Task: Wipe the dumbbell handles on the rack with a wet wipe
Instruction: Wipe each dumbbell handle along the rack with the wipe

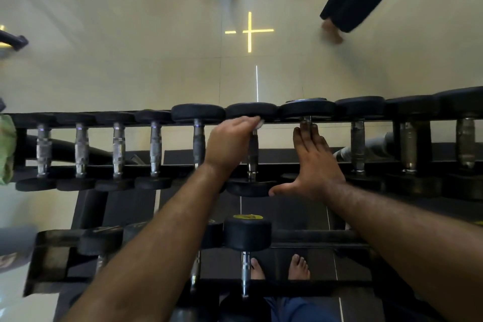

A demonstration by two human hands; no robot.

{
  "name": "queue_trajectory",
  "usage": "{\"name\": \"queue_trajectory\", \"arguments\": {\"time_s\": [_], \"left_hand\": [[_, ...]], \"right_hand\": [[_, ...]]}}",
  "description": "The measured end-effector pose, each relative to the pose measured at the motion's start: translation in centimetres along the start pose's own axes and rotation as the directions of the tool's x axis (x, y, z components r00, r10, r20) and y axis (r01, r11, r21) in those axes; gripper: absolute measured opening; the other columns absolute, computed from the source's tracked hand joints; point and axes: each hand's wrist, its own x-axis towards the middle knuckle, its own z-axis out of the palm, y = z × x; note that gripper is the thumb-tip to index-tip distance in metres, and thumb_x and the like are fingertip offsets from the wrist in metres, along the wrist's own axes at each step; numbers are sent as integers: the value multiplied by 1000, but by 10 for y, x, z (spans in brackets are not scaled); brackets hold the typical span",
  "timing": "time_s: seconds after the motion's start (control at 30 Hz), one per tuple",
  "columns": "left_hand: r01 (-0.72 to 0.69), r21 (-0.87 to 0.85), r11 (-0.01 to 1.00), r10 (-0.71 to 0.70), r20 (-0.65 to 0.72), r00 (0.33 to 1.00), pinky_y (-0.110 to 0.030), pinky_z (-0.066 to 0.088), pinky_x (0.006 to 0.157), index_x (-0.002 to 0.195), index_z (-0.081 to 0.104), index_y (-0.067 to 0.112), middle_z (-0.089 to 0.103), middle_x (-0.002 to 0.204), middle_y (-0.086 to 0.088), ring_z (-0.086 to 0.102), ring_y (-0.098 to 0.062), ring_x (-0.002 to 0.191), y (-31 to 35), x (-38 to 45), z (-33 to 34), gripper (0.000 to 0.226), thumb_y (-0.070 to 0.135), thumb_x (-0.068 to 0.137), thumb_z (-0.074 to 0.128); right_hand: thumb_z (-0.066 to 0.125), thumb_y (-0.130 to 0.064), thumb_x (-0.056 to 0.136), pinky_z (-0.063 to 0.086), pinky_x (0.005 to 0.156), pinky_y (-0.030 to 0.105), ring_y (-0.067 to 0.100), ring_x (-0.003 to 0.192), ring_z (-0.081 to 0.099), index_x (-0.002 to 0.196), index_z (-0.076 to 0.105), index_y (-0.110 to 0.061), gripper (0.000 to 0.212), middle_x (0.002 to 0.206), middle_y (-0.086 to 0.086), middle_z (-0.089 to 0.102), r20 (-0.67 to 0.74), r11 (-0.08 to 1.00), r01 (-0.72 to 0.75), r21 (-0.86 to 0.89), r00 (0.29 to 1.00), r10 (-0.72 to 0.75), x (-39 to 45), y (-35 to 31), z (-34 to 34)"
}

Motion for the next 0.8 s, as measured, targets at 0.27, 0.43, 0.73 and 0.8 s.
{"name": "queue_trajectory", "arguments": {"time_s": [0.27, 0.43, 0.73, 0.8], "left_hand": [[-38, -71, 997, 56, 267, 962, -37, 56, 91, 111, 81, 20, 72, 116, 3, 65, -22, 102, -11, -23, 12, 24, 9, 91, 74], [222, -261, 939, 11, 670, 742, -30, 58, 93, 107, 83, 24, 73, 107, 9, 67, -5, 99, -13, -30, -23, 25, 6, 91, 74], [158, -138, 978, 1, 756, 654, -40, 57, 91, 101, 78, 30, 70, 102, 14, 64, -9, 97, 23, -22, -6, 23, 14, 93, 63], [250, -169, 953, -32, 766, 642, -34, 57, 91, 102, 79, 30, 71, 100, 16, 65, -6, 96, 18, -25, -23, 24, 13, 95, 64]], "right_hand": [[54, -112, 48, -14, 130, 43, 27, 157, -38, 166, -27, -18, 171, 167, 4, -47, -8, 1000, 5, -11, 1000, -5, 0, -1, 0], [55, -111, 49, -15, 130, 43, 27, 155, -40, 165, -30, -18, 171, 165, 3, -50, -10, 1000, 8, -7, 1000, -8, -1, 0, 0], [53, -112, 46, -12, 132, 44, 26, 156, -40, 166, -27, -16, 173, 167, 4, -47, -9, 1000, 6, -8, 1000, -6, -1, 0, -1], [53, -112, 47, -11, 133, 46, 27, 156, -40, 166, -28, -16, 173, 167, 4, -47, -15, 1000, 6, -9, 1000, -6, 0, -1, -1]]}}
